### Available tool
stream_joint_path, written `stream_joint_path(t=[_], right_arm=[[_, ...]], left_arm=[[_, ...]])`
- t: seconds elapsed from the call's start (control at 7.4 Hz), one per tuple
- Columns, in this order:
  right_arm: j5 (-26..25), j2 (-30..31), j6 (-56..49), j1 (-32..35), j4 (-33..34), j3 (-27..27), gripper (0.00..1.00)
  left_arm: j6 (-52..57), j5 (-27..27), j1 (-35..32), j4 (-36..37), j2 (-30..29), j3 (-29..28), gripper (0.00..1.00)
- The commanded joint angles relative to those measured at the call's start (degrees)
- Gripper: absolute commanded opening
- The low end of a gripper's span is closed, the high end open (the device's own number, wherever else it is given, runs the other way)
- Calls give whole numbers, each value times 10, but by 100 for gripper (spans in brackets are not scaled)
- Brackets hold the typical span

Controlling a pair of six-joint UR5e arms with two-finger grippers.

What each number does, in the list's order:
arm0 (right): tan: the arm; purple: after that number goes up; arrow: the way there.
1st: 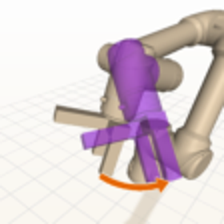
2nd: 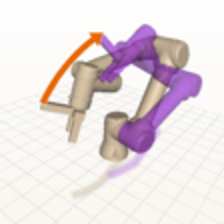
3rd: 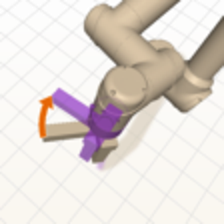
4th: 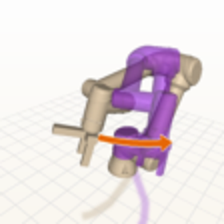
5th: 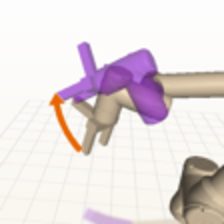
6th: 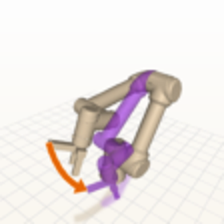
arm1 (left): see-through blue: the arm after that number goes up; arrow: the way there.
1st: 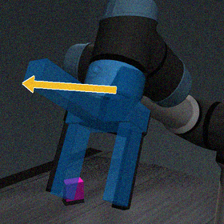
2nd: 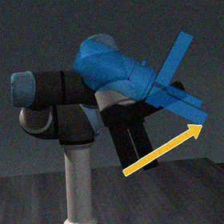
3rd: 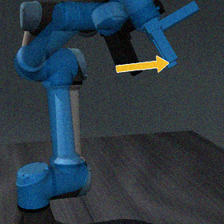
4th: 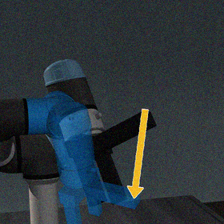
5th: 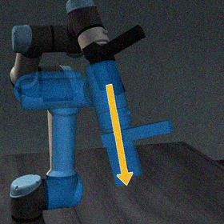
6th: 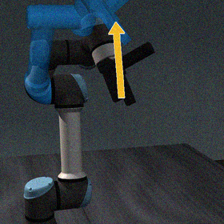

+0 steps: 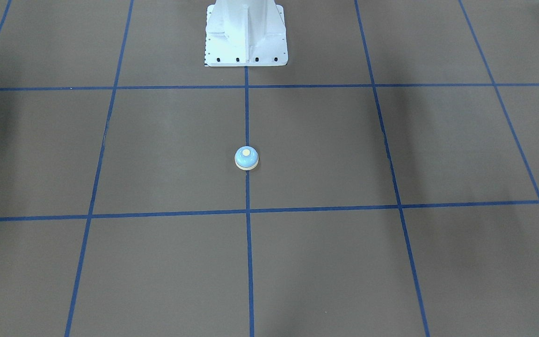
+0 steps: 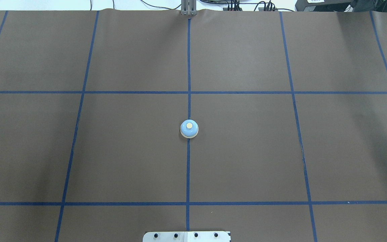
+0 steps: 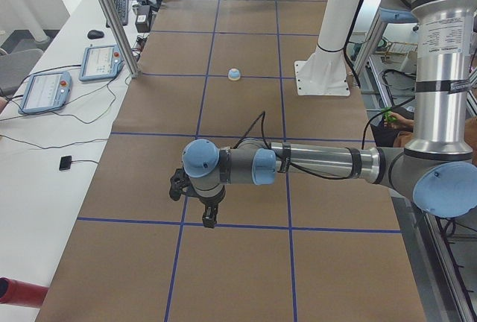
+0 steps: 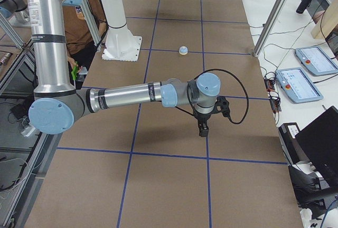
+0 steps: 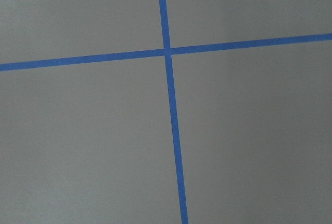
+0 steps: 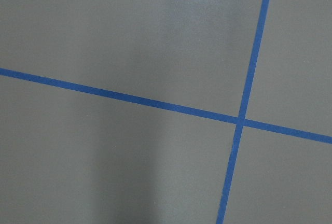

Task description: Place and press bell with both arms

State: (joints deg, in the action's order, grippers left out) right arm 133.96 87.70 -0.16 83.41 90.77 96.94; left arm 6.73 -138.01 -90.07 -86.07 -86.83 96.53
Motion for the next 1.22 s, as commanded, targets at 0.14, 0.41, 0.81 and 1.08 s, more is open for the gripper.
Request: stream_joint_path(t=[0.14, 0.41, 0.81, 1.08], right_arm=[[-6, 5, 7, -6, -1, -4, 100], [-16, 0, 8, -13, -1, 1, 100], [-13, 0, 8, -30, -3, 3, 100], [-14, -1, 7, -29, -8, 3, 100]], left_arm=[[-2, 9, -3, -3, -5, 3, 100], [-2, 8, -4, -2, -3, 10, 100], [-1, 10, -4, -3, -4, 25, 100], [-1, 20, -4, -2, 5, 36, 100]])
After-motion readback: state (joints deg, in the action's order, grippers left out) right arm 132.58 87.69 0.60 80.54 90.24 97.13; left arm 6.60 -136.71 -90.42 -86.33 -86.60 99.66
